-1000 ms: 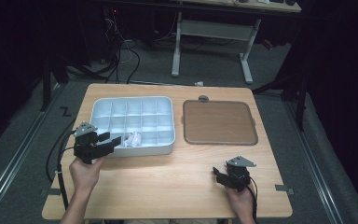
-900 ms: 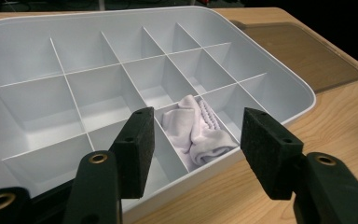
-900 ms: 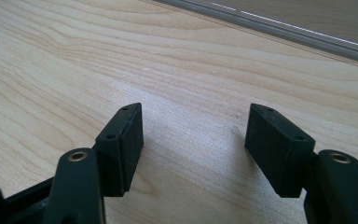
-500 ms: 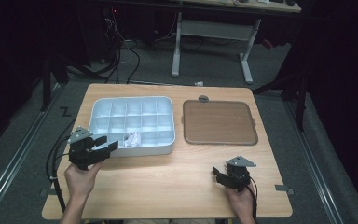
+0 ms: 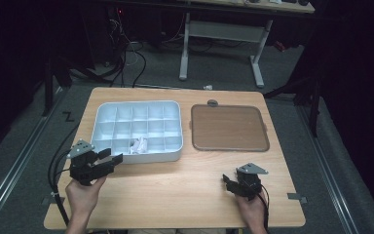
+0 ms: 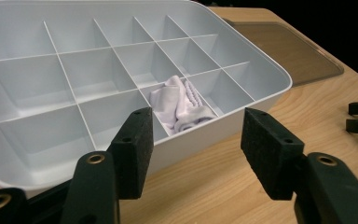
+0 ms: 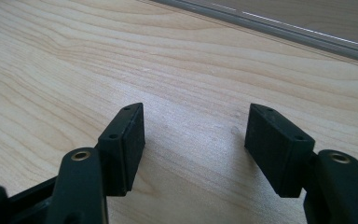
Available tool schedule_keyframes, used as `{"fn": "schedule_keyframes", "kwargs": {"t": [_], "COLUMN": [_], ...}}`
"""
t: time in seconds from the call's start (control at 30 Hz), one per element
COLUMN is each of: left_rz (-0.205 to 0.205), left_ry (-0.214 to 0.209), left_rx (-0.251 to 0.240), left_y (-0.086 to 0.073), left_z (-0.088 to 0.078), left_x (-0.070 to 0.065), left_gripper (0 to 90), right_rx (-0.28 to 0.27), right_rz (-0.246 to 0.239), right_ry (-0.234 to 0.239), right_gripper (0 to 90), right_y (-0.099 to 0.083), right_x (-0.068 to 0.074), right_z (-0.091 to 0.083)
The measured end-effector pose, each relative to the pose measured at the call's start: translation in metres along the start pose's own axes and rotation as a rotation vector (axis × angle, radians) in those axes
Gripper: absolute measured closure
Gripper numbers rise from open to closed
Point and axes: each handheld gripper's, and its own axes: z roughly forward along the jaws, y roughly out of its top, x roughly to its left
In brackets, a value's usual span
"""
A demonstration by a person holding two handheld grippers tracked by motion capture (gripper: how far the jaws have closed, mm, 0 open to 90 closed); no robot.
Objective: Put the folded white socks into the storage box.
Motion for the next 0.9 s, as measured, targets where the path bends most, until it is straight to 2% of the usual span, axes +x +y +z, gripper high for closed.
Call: {"fn": "schedule_keyframes", "kwargs": {"t": [0.43,0.53,0.6,0.67,0.9], "left_rz": [-0.01,-0.01,-0.008,0.012,0.006], "left_ry": [-0.001,0.0,-0.011,-0.016,-0.018], "left_rx": [0.011,0.018,0.0,-0.022,-0.004], "left_y": [-0.014,-0.016,-0.017,-0.018,-0.025], "left_z": [-0.008,-0.008,-0.01,-0.012,-0.012], "left_x": [0.001,0.0,-0.001,-0.002,-0.002], "left_gripper": [44.0,46.3,47.5,49.4,48.8], "right_rx": [0.0,0.0,0.0,0.0,0.0], "right_rz": [-0.003,-0.003,-0.003,-0.003,-0.003], "right_ry": [-0.004,-0.003,-0.004,-0.004,-0.004], "right_gripper": [38.0,38.0,38.0,38.0,37.8], "right_y": [0.0,0.0,0.0,0.0,0.0], "right_x": [0.0,0.0,0.0,0.0,0.001], "right_z": [0.0,0.0,0.0,0.0,0.0]}}
